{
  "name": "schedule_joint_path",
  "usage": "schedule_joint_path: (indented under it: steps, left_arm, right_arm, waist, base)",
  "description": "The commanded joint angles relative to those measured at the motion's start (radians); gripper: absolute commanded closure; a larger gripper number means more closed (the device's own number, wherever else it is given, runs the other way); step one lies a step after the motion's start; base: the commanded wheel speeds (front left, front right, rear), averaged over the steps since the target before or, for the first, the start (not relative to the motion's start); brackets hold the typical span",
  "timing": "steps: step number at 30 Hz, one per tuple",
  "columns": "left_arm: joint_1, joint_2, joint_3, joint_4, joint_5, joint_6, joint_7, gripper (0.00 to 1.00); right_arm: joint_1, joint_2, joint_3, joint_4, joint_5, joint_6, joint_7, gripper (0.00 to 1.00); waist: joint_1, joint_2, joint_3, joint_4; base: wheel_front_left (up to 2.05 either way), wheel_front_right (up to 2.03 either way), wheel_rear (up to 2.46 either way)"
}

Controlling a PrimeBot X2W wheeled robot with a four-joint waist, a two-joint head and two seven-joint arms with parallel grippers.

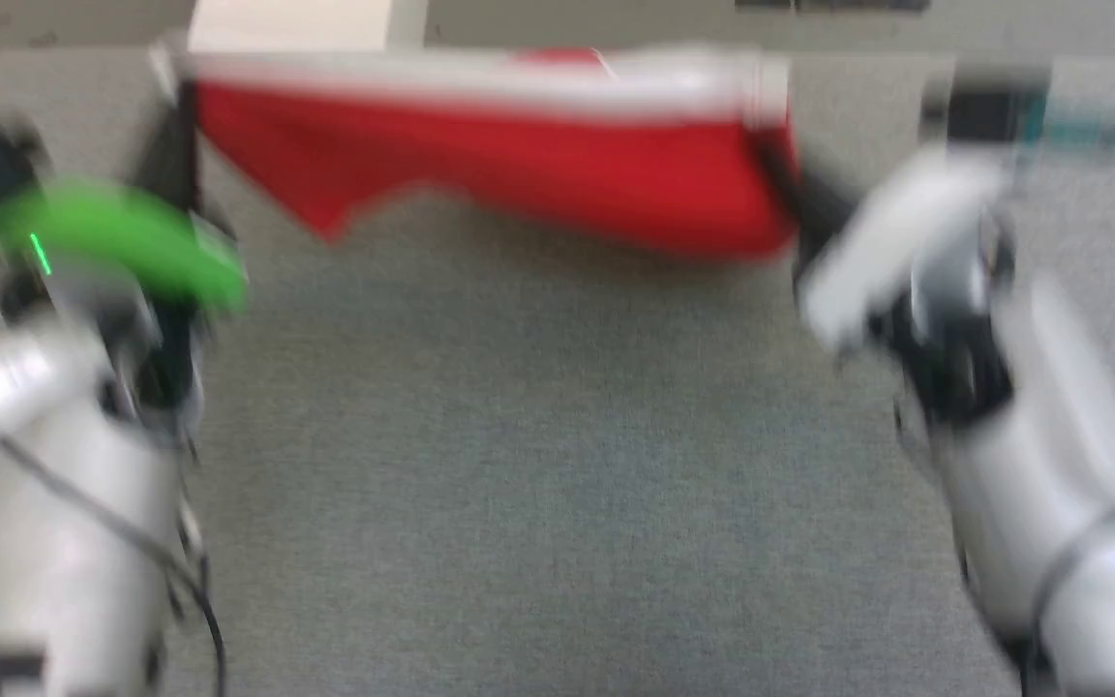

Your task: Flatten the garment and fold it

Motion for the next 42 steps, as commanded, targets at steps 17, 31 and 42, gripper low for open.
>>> schedule_joint_path:
  steps: [17,31,42]
  left_arm:
    - [0.786,0.060,-0.061,-0.304,0.016,0.311,0.241,1.00]
    - [0.773,0.081,-0.039,-0.495,0.007,0.363,0.288,1.00]
    - [0.344,0.064,-0.161,-0.276,0.084,0.198,0.303,1.00]
  right_arm:
    - [0.772,-0.112,0.008,-0.408,-0.167,-0.001,0.350,1.00]
    - [0.801,-0.024,-0.125,-0.464,-0.197,-0.001,0.409,1.00]
    - [0.717,0.074,-0.236,-0.458,-0.275,-0.001,0.391,1.00]
  waist:
    - [0.0000,0.0102,-0.238,0.022]
    - [0.0000,0.0102,-0.225,0.020]
    - [0.0000,0.0102,-0.089,-0.041]
  base:
    - [0.00,0.00,0.00]
    - [0.00,0.00,0.00]
    - [0.00,0.00,0.00]
